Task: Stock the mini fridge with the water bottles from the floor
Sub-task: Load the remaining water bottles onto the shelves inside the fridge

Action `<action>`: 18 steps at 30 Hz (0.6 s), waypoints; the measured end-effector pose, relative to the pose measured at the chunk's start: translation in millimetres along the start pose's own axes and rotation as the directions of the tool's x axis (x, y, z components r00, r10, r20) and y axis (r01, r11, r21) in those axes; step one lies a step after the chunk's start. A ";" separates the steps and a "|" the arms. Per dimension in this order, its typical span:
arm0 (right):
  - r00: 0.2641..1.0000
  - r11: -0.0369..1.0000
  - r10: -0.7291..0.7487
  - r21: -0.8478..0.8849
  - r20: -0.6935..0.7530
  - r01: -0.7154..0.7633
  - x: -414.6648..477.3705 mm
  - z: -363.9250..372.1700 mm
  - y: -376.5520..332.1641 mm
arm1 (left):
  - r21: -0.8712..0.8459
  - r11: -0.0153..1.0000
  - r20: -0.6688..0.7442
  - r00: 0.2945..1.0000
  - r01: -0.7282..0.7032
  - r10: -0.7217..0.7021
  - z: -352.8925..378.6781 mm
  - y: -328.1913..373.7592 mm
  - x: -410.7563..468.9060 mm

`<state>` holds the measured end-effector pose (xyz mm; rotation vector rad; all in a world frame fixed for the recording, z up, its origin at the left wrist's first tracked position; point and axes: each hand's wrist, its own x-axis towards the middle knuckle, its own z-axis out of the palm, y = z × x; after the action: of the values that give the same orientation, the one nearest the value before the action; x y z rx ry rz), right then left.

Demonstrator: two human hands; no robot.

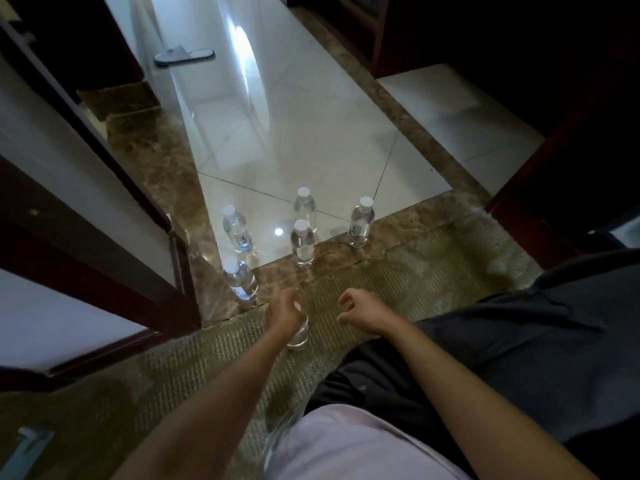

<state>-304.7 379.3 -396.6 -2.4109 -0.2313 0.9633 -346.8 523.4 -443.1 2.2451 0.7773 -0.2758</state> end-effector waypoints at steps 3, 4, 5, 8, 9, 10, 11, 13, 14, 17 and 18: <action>0.999 1.000 0.004 -0.014 -0.032 -0.005 1.1 -1.9 2.7 | -0.072 0.997 0.057 0.998 -0.012 0.016 -9.2 14.6 4.8; 0.999 1.000 0.010 -0.015 -0.043 -0.011 1.2 -2.6 3.6 | -0.097 0.995 0.086 0.995 -0.036 0.045 -13.0 22.1 3.8; 0.999 1.000 0.016 -0.013 -0.052 -0.016 0.9 -3.6 4.3 | -0.123 0.990 0.102 0.991 -0.068 0.081 -17.1 31.5 1.3; 0.998 1.000 0.016 0.020 -0.059 -0.014 -0.4 -12.3 5.2 | -0.167 0.965 0.146 0.963 -0.201 0.226 -29.4 70.0 -8.2; 0.998 0.999 0.000 0.044 -0.068 0.003 -1.6 -18.4 4.8 | -0.167 0.951 0.139 0.949 -0.261 0.285 -34.2 85.8 -12.4; 0.997 0.996 -0.012 0.088 -0.075 0.018 -3.0 -26.8 3.7 | -0.164 0.934 0.125 0.933 -0.317 0.338 -38.2 100.9 -16.0; 0.995 0.988 -0.027 0.146 -0.093 0.041 -4.4 -36.8 3.5 | -0.160 0.918 0.114 0.917 -0.363 0.382 -41.5 115.9 -18.7; 0.987 0.957 -0.063 0.271 -0.148 0.102 -7.7 -60.6 2.5 | -0.143 0.884 0.110 0.880 -0.446 0.462 -46.6 145.0 -22.5; 0.980 0.930 -0.084 0.339 -0.182 0.143 -11.5 -75.3 2.4 | -0.134 0.859 0.117 0.853 -0.493 0.508 -48.0 160.6 -24.2; 0.959 0.876 -0.108 0.430 -0.263 0.217 -26.1 -123.8 6.8 | -0.090 0.763 0.147 0.749 -0.640 0.646 -51.5 215.6 -29.5; 0.953 0.865 -0.095 0.450 -0.287 0.222 -29.6 -140.7 10.2 | -0.090 0.730 0.153 0.715 -0.677 0.682 -53.2 235.3 -32.4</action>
<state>-231.0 302.7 -299.3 -1.9894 -0.0809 0.5422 -231.5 417.2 -256.9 2.2721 -0.1791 -0.0953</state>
